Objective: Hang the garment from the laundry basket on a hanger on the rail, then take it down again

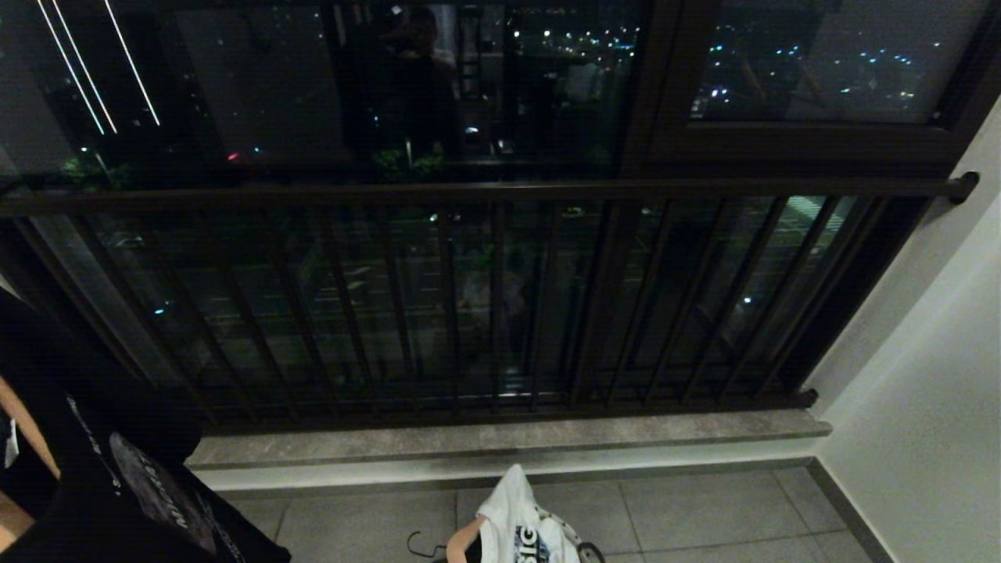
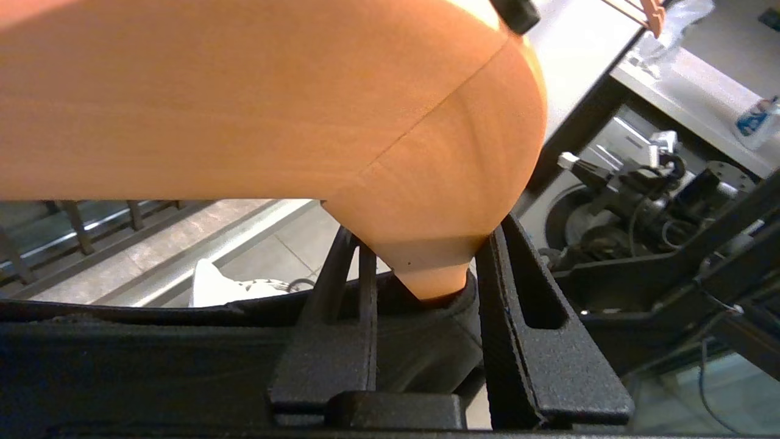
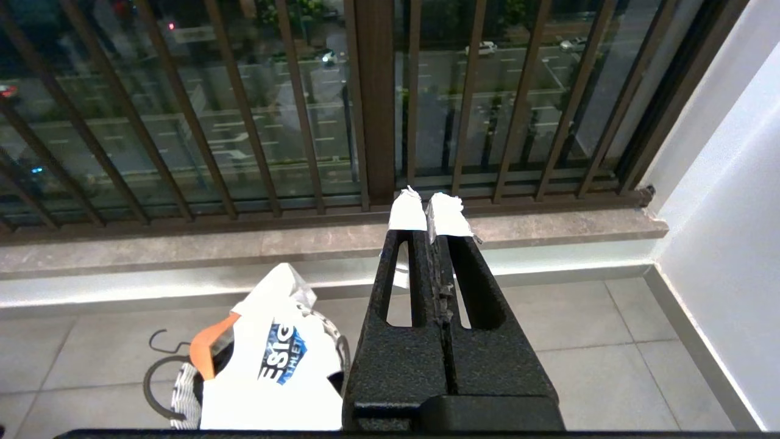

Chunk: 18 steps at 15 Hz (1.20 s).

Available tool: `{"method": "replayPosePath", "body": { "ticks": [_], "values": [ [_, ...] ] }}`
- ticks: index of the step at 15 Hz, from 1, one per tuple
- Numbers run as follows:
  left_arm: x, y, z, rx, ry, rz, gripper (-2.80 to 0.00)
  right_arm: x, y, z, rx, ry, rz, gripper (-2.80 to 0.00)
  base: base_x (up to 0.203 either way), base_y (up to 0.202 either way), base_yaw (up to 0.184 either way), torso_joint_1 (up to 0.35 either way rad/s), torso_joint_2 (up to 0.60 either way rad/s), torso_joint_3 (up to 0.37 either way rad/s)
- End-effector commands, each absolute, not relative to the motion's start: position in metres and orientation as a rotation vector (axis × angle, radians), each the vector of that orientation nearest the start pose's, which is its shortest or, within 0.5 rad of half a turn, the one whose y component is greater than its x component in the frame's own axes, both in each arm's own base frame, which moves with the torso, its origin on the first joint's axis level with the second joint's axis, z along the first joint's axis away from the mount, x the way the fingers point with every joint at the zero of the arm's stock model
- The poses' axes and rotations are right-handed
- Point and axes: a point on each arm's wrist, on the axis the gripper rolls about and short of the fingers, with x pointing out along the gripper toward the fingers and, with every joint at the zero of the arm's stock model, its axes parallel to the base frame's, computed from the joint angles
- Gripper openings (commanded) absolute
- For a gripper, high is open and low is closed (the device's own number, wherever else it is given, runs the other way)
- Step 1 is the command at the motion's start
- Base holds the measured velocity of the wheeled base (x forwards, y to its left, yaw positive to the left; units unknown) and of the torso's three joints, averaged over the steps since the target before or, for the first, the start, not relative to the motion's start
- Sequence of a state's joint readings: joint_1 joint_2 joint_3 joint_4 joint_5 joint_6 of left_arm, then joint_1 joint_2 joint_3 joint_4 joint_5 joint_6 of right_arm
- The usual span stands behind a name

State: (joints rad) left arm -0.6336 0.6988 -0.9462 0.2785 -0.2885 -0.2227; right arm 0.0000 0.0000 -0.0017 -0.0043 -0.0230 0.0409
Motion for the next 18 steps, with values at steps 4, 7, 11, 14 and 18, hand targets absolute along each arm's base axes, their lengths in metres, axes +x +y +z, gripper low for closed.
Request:
{"method": "replayPosePath", "body": {
  "ticks": [4, 7, 11, 14, 18],
  "values": [
    [0.005, -0.012, 0.305, -0.199, 0.096, -0.922, -2.80, -0.023, -0.001, 0.076, 0.041, -0.007, -0.023, -2.80, 0.000, 0.000, 0.000, 0.000, 0.00, 0.000],
    [0.003, -0.010, 0.306, -0.198, 0.086, -0.925, -2.80, -0.023, -0.001, 0.076, 0.041, -0.007, -0.023, -2.80, 0.000, 0.000, 0.000, 0.000, 0.00, 0.000],
    [0.000, -0.008, 0.312, -0.210, 0.069, -0.927, -2.80, -0.023, -0.001, 0.076, 0.041, -0.007, -0.023, -2.80, 0.000, 0.000, 0.000, 0.000, 0.00, 0.000],
    [0.000, -0.008, 0.313, -0.213, 0.066, -0.927, -2.80, -0.023, -0.001, 0.076, 0.041, -0.007, -0.023, -2.80, 0.000, 0.000, 0.000, 0.000, 0.00, 0.000],
    [0.001, -0.008, 0.312, -0.215, 0.073, -0.926, -2.80, -0.023, -0.001, 0.076, 0.041, -0.007, -0.023, -2.80, 0.000, 0.000, 0.000, 0.001, 0.00, 0.016]
  ]
}}
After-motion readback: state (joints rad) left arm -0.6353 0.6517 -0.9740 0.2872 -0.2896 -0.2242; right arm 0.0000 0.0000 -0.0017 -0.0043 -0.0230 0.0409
